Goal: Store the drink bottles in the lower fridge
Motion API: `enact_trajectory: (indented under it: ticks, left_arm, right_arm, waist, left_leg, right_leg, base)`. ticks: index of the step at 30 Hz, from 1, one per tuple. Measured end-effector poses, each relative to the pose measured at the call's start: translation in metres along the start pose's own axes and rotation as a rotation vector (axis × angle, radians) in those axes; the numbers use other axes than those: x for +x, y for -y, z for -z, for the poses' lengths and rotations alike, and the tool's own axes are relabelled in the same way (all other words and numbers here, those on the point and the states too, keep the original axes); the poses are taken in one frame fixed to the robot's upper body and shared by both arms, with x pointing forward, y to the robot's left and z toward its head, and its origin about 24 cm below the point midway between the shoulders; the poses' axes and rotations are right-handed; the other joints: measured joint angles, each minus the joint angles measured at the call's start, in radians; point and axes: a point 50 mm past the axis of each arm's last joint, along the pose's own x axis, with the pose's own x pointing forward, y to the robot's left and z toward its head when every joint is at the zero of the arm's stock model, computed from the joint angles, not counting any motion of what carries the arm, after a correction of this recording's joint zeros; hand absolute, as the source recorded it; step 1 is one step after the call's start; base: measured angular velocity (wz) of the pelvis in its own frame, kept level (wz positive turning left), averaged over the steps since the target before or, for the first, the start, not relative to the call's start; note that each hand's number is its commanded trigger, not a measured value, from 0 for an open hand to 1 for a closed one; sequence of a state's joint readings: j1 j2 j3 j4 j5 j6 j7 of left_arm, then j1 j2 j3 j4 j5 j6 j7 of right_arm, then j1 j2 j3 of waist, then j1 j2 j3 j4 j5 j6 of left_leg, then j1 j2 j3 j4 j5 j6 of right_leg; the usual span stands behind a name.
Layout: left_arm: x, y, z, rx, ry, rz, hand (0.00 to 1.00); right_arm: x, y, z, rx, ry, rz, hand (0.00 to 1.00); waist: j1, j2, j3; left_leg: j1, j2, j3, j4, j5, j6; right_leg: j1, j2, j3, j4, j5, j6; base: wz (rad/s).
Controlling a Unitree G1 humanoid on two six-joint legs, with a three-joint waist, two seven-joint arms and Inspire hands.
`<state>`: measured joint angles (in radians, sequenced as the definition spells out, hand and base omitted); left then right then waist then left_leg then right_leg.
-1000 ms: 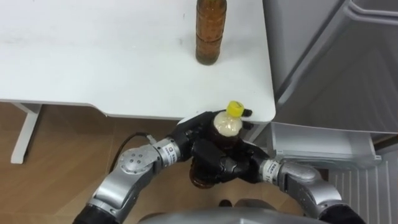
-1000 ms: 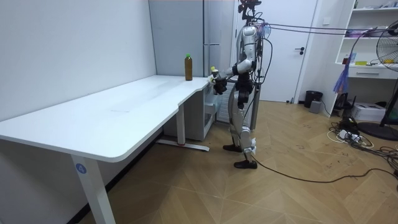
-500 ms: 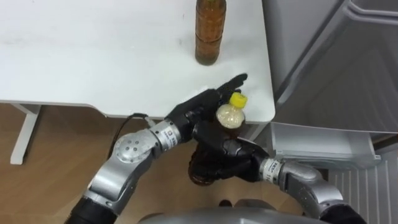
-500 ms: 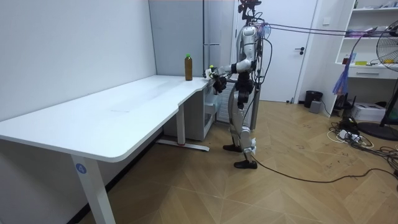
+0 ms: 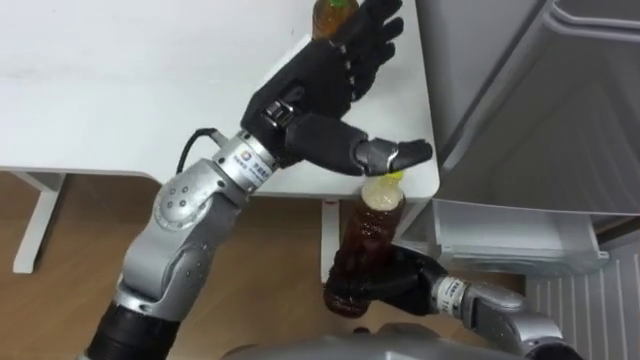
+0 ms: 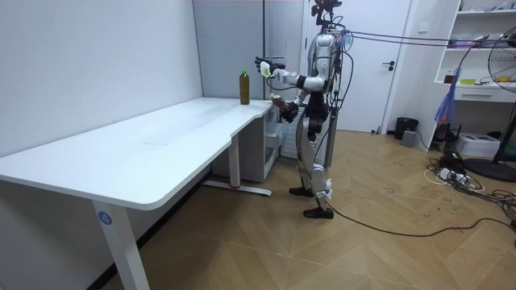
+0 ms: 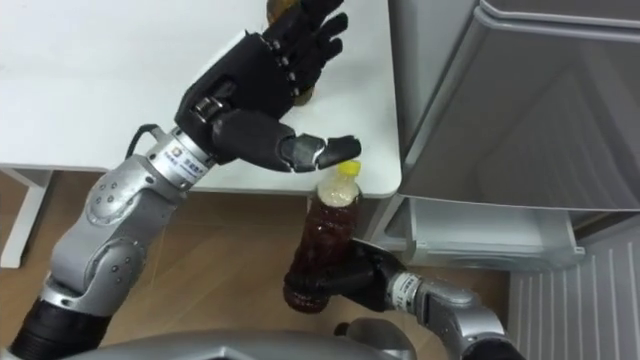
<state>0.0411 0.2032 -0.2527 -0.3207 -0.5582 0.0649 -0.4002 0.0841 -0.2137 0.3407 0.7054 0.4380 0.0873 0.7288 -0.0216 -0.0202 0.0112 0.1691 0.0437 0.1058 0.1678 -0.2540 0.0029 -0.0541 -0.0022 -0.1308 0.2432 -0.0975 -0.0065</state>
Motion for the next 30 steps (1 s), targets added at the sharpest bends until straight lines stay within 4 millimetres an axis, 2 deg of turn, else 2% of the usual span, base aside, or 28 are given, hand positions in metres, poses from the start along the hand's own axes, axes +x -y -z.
enact_trajectory:
  ticks: [5, 9, 12, 15, 20, 24, 27, 30]
  left_arm:
    - [-0.003, -0.004, -0.027, 0.068, 0.118, -0.026, 0.00]
    - [-0.005, -0.007, -0.042, 0.108, 0.190, -0.063, 0.00]
    - [-0.009, -0.011, -0.053, 0.112, 0.237, -0.104, 0.00]
    - [-0.015, -0.011, -0.072, 0.161, 0.320, -0.126, 0.00]
    - [-0.026, -0.018, -0.096, 0.239, 0.424, -0.186, 0.00]
    - [-0.040, -0.026, -0.125, 0.342, 0.542, -0.272, 0.00]
    - [-0.052, -0.033, -0.142, 0.396, 0.621, -0.344, 0.00]
    - [-0.064, -0.036, -0.153, 0.429, 0.690, -0.435, 0.00]
  right_arm:
    - [-0.007, 0.003, 0.008, 0.038, 0.015, 0.025, 1.00]
    - [-0.016, 0.005, 0.029, 0.096, -0.022, 0.054, 1.00]
    - [-0.020, 0.008, 0.030, 0.111, -0.003, 0.075, 1.00]
    - [-0.031, 0.016, 0.037, 0.142, 0.030, 0.136, 1.00]
    - [-0.041, 0.019, 0.051, 0.295, 0.132, 0.207, 1.00]
    - [-0.048, 0.024, 0.065, 0.446, 0.199, 0.278, 1.00]
    - [-0.055, 0.027, 0.072, 0.500, 0.214, 0.323, 1.00]
    - [-0.064, 0.029, 0.083, 0.543, 0.218, 0.373, 1.00]
  waist:
    - [0.002, -0.003, -0.0019]
    - [0.005, 0.000, -0.0052]
    - [0.005, 0.002, -0.0064]
    - [0.008, 0.008, -0.0098]
    - [0.032, 0.009, -0.0098]
    - [0.057, 0.005, -0.0125]
    - [0.069, 0.006, -0.0130]
    - [0.100, 0.008, -0.0146]
  left_leg:
    - [0.000, 0.002, -0.002, -0.004, -0.005, 0.000]
    - [0.005, 0.004, -0.013, -0.002, -0.006, 0.001]
    - [0.009, 0.004, -0.012, -0.005, -0.007, 0.001]
    - [0.011, 0.004, -0.012, -0.007, -0.009, 0.002]
    - [0.016, 0.005, -0.020, -0.007, -0.009, 0.002]
    - [0.019, 0.007, -0.029, -0.008, -0.011, 0.001]
    - [0.022, 0.013, -0.034, -0.008, -0.013, -0.001]
    - [0.030, 0.014, -0.033, -0.007, -0.018, -0.003]
  right_leg:
    - [0.001, 0.003, 0.002, -0.002, 0.001, -0.001]
    - [0.011, 0.005, 0.001, -0.002, 0.003, -0.002]
    - [0.012, 0.008, 0.006, -0.004, 0.003, -0.001]
    - [0.013, 0.008, 0.005, -0.005, 0.001, 0.001]
    - [0.020, 0.005, -0.004, -0.006, -0.001, 0.000]
    - [0.024, 0.007, -0.009, -0.006, -0.004, -0.001]
    - [0.032, 0.009, -0.012, -0.008, -0.009, -0.001]
    - [0.041, 0.016, -0.010, -0.009, -0.014, -0.003]
  base:
    - [0.00]
    - [0.00]
    - [-0.03]
    - [0.00]
    - [0.01]
    - [0.06]
    - [0.06]
    - [-0.01]
